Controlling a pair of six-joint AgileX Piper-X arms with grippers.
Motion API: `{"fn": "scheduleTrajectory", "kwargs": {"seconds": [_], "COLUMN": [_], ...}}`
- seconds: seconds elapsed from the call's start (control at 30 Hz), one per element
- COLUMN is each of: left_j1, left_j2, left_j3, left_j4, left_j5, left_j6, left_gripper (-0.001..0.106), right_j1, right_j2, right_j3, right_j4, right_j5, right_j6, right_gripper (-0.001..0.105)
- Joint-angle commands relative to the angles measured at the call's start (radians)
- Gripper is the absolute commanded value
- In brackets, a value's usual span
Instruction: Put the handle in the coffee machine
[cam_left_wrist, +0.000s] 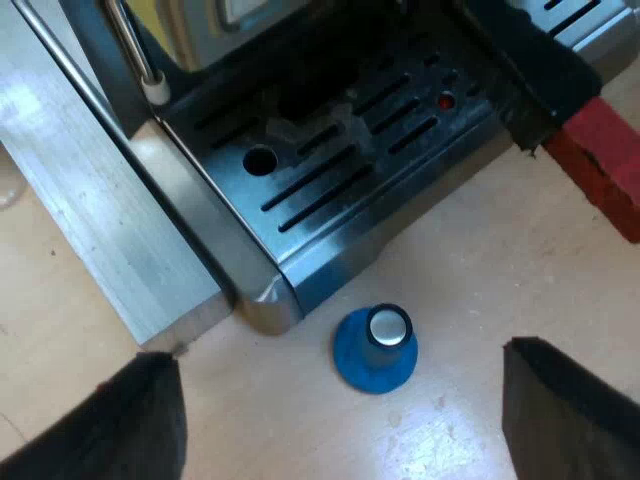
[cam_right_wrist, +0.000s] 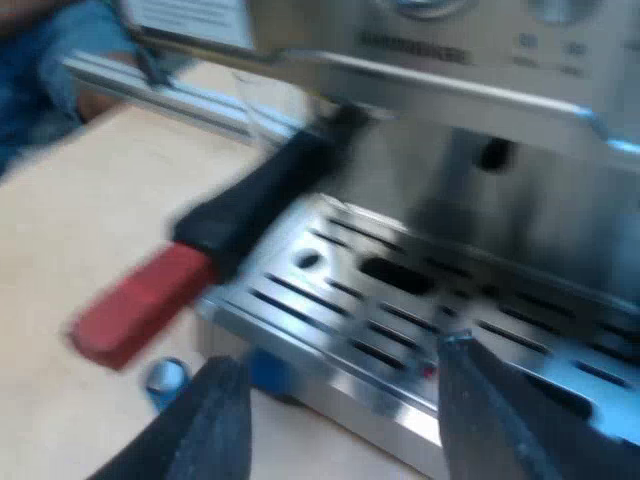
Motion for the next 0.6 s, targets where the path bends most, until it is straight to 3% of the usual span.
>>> {"fn": "scheduleTrajectory", "kwargs": {"seconds": [0.03,0.2,0.27,0.47,0.6], "left_j1": [0.001,0.001,0.001,0.001,0.001], "left_j2": [-0.016,-0.021,-0.021,-0.023,-0.032], "left_j3": [-0.016,-0.058,-0.075,-0.127,-0.158], "left_j4": [-0.034,-0.096,-0.116,-0.177,-0.174], "left_j5": [0.005,0.003,0.001,-0.001,-0.001], "left_j6": [-0.011,-0.036,-0.051,-0.143,-0.143], "left_gripper": [0.069,0.069,0.069,0.069,0.069], "right_j1": [-0.041,-0.138,-0.169,-0.297,-0.434], "right_j2": [-0.009,-0.009,-0.009,-0.009,-0.012], "right_j3": [-0.056,-0.154,-0.177,-0.236,-0.262], "right_j4": [0.085,0.275,0.33,0.416,0.457], "right_j5": [-0.009,-0.044,-0.073,-0.093,-0.165], "right_j6": [0.005,0.007,-0.012,-0.013,-0.013], "right_gripper": [0.048,0.074,0.079,0.082,0.082]}}
